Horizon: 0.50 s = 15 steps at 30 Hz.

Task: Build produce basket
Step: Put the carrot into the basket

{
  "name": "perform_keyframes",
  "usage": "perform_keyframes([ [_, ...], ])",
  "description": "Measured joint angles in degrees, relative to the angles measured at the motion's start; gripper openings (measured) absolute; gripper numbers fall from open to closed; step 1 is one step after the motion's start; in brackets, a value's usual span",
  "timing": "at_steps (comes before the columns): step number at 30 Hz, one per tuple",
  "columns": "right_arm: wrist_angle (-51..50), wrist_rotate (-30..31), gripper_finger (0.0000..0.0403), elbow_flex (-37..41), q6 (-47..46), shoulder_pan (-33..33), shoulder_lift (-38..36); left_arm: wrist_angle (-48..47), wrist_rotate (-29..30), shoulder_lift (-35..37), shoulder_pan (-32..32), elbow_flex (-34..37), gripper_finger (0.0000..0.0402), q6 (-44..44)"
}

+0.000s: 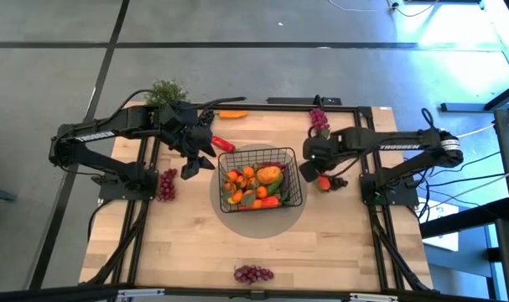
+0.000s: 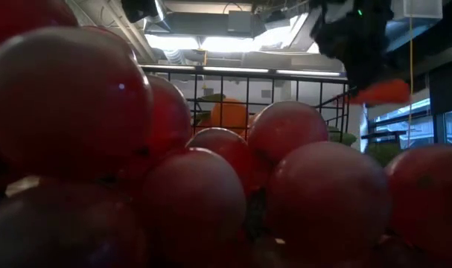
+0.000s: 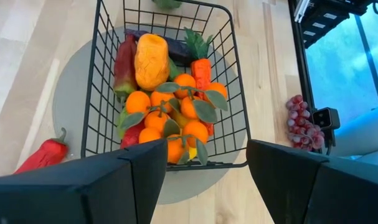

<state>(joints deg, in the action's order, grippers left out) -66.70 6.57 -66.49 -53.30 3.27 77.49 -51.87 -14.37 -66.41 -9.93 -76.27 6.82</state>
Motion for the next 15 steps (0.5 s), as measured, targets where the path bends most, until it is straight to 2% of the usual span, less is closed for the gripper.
perform_keyframes([
  [8,0.0,1.44,0.0,-10.9,2.85,0.0,0.0,0.01,0.0,0.0,0.0,0.0,0.0208,-1.85],
  [15,2.46,-0.48,0.0,-12.95,4.14,-0.07,0.0,0.01,0.0,0.0,0.0,0.0,0.0208,-1.9],
])
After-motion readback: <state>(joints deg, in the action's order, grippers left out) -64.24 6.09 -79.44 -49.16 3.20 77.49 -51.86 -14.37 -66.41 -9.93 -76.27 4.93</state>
